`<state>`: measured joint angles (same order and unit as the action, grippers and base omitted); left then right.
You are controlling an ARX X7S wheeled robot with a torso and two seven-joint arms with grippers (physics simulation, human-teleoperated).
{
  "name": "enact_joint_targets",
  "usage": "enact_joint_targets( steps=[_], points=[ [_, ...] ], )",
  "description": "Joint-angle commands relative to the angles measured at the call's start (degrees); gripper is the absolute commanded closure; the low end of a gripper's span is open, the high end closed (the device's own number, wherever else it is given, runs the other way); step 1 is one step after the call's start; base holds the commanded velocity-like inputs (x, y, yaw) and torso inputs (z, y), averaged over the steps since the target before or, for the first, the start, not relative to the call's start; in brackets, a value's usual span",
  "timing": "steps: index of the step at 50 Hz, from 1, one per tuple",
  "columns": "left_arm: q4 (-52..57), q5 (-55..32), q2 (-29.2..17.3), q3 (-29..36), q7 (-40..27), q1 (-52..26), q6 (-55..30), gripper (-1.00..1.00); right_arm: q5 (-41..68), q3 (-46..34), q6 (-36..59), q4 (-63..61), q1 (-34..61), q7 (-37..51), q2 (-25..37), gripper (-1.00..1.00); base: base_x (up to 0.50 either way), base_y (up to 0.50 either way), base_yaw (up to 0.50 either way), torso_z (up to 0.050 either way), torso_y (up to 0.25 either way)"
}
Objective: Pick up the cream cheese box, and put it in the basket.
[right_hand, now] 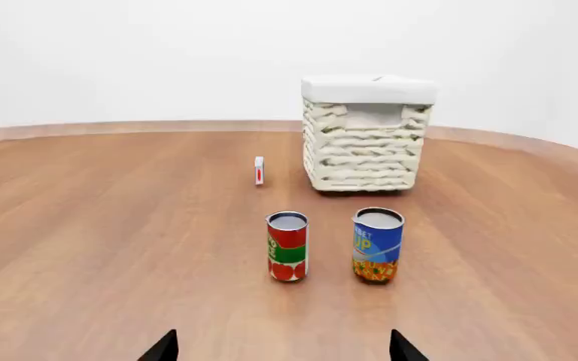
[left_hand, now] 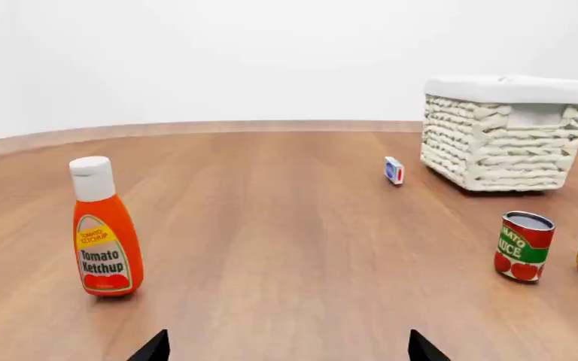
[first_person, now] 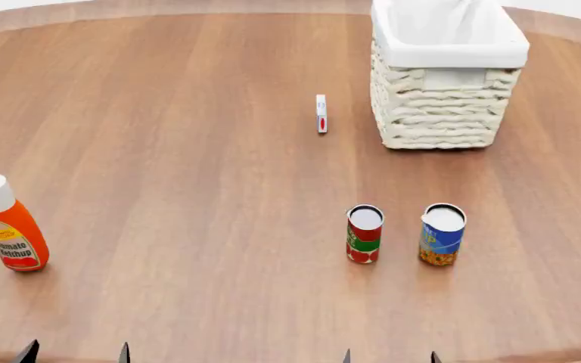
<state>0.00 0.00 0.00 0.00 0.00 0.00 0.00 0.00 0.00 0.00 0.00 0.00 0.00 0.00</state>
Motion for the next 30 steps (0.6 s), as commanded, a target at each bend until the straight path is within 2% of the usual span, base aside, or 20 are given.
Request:
enact_joint_targets(
  steps=[1,9,10,11,12,30],
  points=[
    [0.0,-0.6,-0.6,0.6,-0.6,0.0,0.0,-1.00,7.0,-8.3,-0.7,0.1,0.4,8.2,7.0,-1.00,0.00,0.00,0.00,0.000,0.000],
    [2.5,-1.4,-2.0,2.4,-2.8,1.1,-0.4,-1.00,6.6,-9.8,-0.6,0.8,0.7,8.0,7.5,-1.00,0.00,0.00,0.00,0.000,0.000],
    [-6.5,-16.9,-4.9,15.8,-21.3,-31.2,-20.4,-1.00,6.7,-21.9,-6.4,4.5,1.7,13.8,13.4,-1.00,0.00,0.00,0.00,0.000,0.000],
    [1.7,0.3,-0.5,0.8,-1.4,0.8,-0.1,-1.00,0.0,-1.5,0.2,0.6,0.0,-0.2,0.7,-1.00,0.00,0.00,0.00,0.000,0.000],
    [1.8,0.6,-0.7,1.1,-3.0,1.0,0.6,-1.00,0.2,-1.9,0.1,0.7,0.0,0.2,1.0,-1.00,0.00,0.00,0.00,0.000,0.000],
    [1.6,-2.1,-3.3,4.3,-5.7,0.7,0.7,-1.00,2.7,-4.8,0.1,0.5,0.1,2.9,3.4,-1.00,0.00,0.00,0.00,0.000,0.000]
  ],
)
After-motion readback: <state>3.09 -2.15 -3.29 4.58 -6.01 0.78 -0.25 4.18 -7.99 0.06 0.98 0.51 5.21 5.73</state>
